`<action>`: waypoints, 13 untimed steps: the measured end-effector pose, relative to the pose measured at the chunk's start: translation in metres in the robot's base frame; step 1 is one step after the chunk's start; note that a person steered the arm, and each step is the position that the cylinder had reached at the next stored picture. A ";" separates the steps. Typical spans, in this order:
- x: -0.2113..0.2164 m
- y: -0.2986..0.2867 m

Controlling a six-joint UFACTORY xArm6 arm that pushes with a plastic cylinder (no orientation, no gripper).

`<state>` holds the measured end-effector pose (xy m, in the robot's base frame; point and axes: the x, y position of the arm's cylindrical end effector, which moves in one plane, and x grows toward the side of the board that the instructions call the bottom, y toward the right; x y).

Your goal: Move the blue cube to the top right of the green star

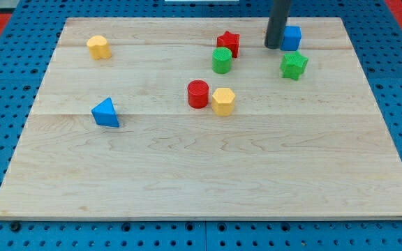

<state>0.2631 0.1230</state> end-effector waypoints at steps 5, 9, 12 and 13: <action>-0.020 0.062; -0.018 0.062; 0.030 0.035; 0.039 0.035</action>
